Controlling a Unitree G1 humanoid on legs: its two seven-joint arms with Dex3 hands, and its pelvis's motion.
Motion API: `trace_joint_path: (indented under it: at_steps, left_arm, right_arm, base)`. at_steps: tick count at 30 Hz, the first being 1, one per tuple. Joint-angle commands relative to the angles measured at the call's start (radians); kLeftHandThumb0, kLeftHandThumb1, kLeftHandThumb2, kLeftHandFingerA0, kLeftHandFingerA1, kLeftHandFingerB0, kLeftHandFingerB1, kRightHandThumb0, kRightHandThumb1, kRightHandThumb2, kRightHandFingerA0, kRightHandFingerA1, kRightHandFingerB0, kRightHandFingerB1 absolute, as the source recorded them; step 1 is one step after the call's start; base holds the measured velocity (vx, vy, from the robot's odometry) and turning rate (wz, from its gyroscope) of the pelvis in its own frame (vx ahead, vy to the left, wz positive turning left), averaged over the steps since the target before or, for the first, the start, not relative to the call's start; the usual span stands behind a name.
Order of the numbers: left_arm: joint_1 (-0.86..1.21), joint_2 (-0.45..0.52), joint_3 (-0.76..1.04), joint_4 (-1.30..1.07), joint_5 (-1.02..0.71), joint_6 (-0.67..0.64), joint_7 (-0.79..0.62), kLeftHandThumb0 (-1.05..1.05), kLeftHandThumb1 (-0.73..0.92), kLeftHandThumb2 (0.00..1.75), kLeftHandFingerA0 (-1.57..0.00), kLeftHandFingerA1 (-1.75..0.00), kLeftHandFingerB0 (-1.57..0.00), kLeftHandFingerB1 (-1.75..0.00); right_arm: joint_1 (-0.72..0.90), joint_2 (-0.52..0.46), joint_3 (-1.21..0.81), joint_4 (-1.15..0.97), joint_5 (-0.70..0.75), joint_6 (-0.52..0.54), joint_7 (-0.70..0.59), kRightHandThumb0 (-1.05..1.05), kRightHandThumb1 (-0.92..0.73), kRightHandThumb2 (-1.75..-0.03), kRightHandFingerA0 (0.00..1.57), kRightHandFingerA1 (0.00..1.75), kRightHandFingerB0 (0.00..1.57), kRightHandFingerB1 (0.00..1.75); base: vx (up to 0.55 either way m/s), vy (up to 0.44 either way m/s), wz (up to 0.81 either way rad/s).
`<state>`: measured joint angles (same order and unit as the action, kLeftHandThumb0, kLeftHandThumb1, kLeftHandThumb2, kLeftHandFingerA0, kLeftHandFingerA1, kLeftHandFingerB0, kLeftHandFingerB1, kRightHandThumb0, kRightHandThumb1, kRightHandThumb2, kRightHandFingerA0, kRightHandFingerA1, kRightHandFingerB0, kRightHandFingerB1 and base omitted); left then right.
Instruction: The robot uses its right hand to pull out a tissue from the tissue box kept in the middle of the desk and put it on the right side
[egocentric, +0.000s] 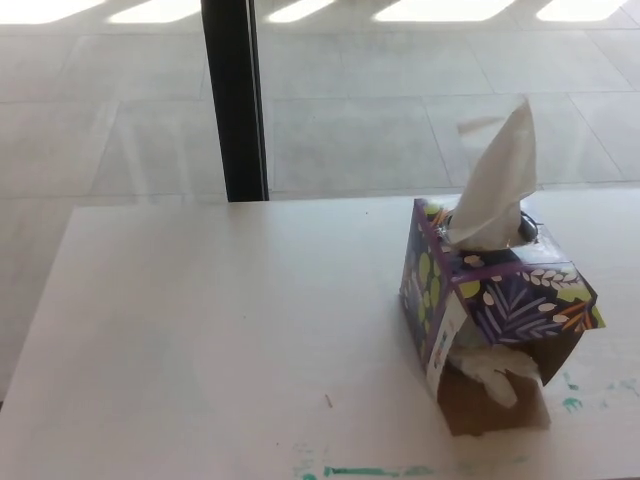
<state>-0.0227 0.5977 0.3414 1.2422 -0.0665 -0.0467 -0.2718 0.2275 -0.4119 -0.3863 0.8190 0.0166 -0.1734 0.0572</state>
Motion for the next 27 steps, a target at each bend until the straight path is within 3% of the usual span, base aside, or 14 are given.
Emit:
trace_joint_path:
  at_steps: [1, 5, 6, 7, 9, 10, 11, 12, 17, 18, 19, 20, 21, 27]
  left_arm:
    - [-0.005, 0.017, 0.014, 0.017, -0.026, -0.015, -0.043, -1.05, 0.88, 0.92, -0.73, -1.19, -0.48, -1.01]
    - [-0.004, 0.018, 0.012, 0.02, -0.022, -0.016, -0.044, -1.05, 0.91, 0.9, -0.74, -1.19, -0.48, -0.99]
    - [-0.001, 0.018, 0.01, 0.019, -0.019, -0.02, -0.043, -1.05, 0.9, 0.91, -0.73, -1.2, -0.48, -1.01]
    - [0.001, 0.018, 0.011, 0.021, -0.021, -0.02, -0.045, -1.05, 0.9, 0.92, -0.76, -1.22, -0.51, -1.02]
    - [-0.001, 0.017, 0.014, 0.025, -0.023, -0.02, -0.045, -1.05, 0.9, 0.92, -0.76, -1.22, -0.51, -1.02]
    - [0.0, 0.017, 0.013, 0.024, -0.024, -0.02, -0.052, -1.05, 0.9, 0.93, -0.74, -1.22, -0.51, -1.03]
    - [0.0, 0.018, 0.013, 0.024, -0.024, -0.02, -0.053, -1.05, 0.9, 0.93, -0.74, -1.22, -0.51, -1.03]
    - [0.002, 0.016, 0.011, 0.025, -0.022, -0.017, -0.039, -1.05, 0.91, 0.91, -0.73, -1.2, -0.49, -1.01]
    - [0.008, 0.018, 0.01, 0.025, -0.025, -0.019, -0.045, -1.05, 0.92, 0.9, -0.73, -1.21, -0.47, -1.0]
    - [0.009, 0.019, 0.007, 0.024, -0.023, -0.022, -0.047, -1.05, 0.91, 0.91, -0.75, -1.21, -0.48, -1.01]
    - [0.016, 0.018, 0.006, 0.019, -0.023, -0.024, -0.047, -1.05, 0.9, 0.92, -0.74, -1.22, -0.47, -1.04]
    - [0.015, 0.016, 0.012, 0.018, -0.03, -0.017, -0.044, -1.05, 0.91, 0.9, -0.76, -1.21, -0.5, -1.02]
    - [0.013, 0.016, 0.016, 0.02, -0.034, -0.011, -0.043, -1.05, 0.91, 0.9, -0.76, -1.22, -0.49, -1.02]
    - [0.012, 0.016, 0.014, 0.025, -0.032, -0.01, -0.039, -1.05, 0.92, 0.89, -0.74, -1.18, -0.51, -1.0]
  right_arm:
    - [-0.047, -0.053, -0.101, -0.024, 0.134, 0.036, 0.069, -0.73, -0.65, -0.6, 0.6, 1.06, 0.32, 0.64]
    - [-0.126, -0.098, -0.144, -0.078, 0.149, 0.083, 0.06, -0.79, -0.67, -0.59, 0.45, 0.77, 0.31, 0.62]
    - [-0.151, -0.116, -0.149, -0.163, 0.137, 0.104, 0.031, -0.78, -0.68, -0.61, 0.6, 0.97, 0.3, 0.61]
    - [-0.203, -0.136, -0.166, -0.214, 0.161, 0.149, 0.028, -0.66, -0.5, -0.95, 0.68, 1.04, 0.22, 0.56]
    - [-0.256, -0.148, -0.191, -0.26, 0.191, 0.197, 0.033, -0.66, -0.5, -0.95, 0.68, 1.04, 0.22, 0.56]
    - [-0.294, -0.166, -0.19, -0.3, 0.19, 0.239, 0.028, -0.7, -0.69, -0.61, 0.56, 1.01, 0.3, 0.45]
    - [-0.298, -0.166, -0.192, -0.31, 0.189, 0.251, 0.028, -0.7, -0.69, -0.61, 0.56, 1.01, 0.3, 0.45]
    - [-0.466, -0.22, -0.144, -0.456, 0.14, 0.319, -0.023, -0.64, -0.7, -0.61, 0.47, 0.74, 0.28, 0.38]
    - [-0.636, -0.271, -0.071, -0.555, 0.066, 0.4, -0.021, -0.53, -0.72, -0.63, 0.31, 0.5, 0.16, 0.28]
    - [-0.71, -0.287, -0.02, -0.549, 0.006, 0.35, -0.025, -0.52, -0.69, -0.6, 0.35, 0.58, 0.23, 0.31]
    - [-0.789, -0.304, 0.034, -0.531, -0.04, 0.307, -0.007, -0.56, -0.54, -0.85, 0.34, 0.64, 0.14, 0.44]
    - [-0.837, -0.307, 0.065, -0.526, -0.06, 0.301, -0.003, -0.55, -0.67, -0.6, 0.32, 0.6, 0.21, 0.31]
    - [-0.87, -0.307, 0.089, -0.523, -0.083, 0.297, -0.004, -0.6, -0.51, -0.84, 0.28, 0.58, 0.14, 0.43]
    - [-1.017, -0.317, 0.261, -0.517, -0.182, 0.247, 0.083, -0.62, -0.49, -0.83, 0.2, 0.54, 0.11, 0.41]
  base:
    - [0.0, 0.0, 0.0]
    - [0.0, 0.0, 0.0]
    - [0.0, 0.0, 0.0]
    - [0.0, 0.0, 0.0]
    - [0.0, 0.0, 0.0]
    - [0.0, 0.0, 0.0]
    - [0.0, 0.0, 0.0]
    - [-0.01, -0.006, 0.06]
    - [0.0, 0.0, 0.0]
    - [0.0, 0.0, 0.0]
    - [0.0, 0.0, 0.0]
    - [0.0, 0.0, 0.0]
    - [0.0, 0.0, 0.0]
    - [0.0, 0.0, 0.0]
